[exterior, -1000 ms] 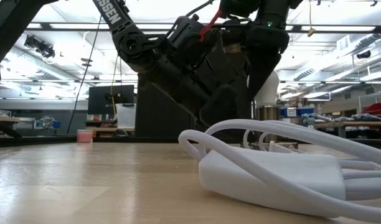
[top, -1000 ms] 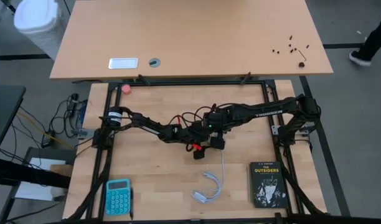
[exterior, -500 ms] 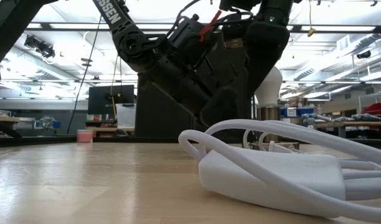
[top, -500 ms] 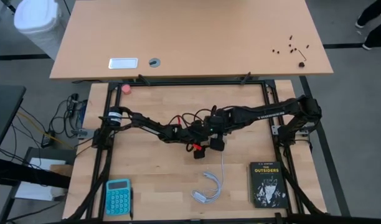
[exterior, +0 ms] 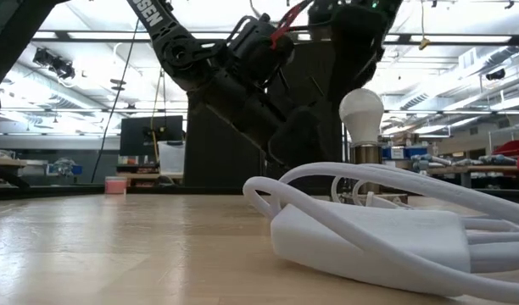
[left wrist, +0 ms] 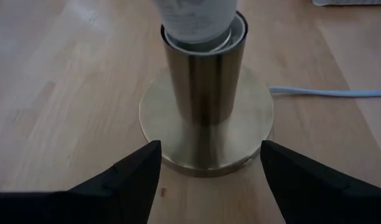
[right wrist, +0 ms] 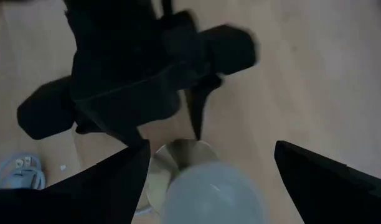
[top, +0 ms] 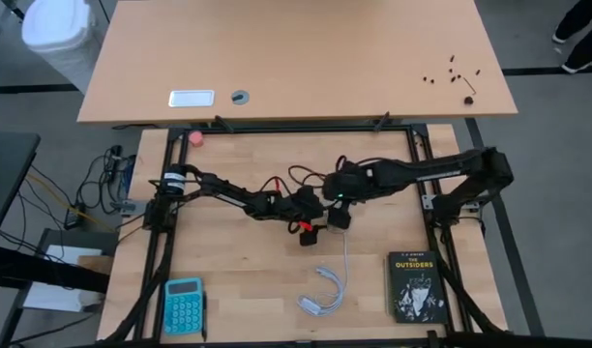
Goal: Screw lightbulb
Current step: Insert the white lightbulb into the silver lamp
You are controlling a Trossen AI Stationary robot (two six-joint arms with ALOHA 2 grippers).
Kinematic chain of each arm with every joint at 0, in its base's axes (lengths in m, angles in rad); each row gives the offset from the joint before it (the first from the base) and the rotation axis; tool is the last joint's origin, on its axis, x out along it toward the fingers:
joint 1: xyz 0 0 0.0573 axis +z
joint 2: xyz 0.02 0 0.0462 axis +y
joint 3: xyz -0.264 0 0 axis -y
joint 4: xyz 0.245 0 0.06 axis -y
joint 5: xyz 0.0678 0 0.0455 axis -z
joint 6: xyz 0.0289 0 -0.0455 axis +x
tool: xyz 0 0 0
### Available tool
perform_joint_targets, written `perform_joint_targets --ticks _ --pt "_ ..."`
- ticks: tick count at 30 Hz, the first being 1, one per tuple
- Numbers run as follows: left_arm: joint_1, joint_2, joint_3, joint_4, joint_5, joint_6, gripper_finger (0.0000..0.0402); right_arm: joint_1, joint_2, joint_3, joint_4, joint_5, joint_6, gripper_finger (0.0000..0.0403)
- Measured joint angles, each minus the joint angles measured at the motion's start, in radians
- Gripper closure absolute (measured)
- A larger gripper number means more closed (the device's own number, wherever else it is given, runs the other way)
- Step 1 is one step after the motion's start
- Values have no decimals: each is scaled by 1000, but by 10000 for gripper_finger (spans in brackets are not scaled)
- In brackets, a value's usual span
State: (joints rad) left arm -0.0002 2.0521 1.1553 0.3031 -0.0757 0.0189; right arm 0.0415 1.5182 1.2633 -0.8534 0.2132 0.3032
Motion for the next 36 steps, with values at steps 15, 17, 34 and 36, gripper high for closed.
perform_joint_targets --ticks 15,17,34,36 --pt "-2 2 2 85 0 -4 122 159 -129 -107 10 242 198 49" --pt "-1 6 1 85 -5 -5 122 161 -133 -123 0 248 209 49" --pt "-13 8 12 63 67 91 122 93 -136 -123 81 188 87 49" --pt "-13 8 13 59 67 97 122 93 -136 -122 93 185 78 49"
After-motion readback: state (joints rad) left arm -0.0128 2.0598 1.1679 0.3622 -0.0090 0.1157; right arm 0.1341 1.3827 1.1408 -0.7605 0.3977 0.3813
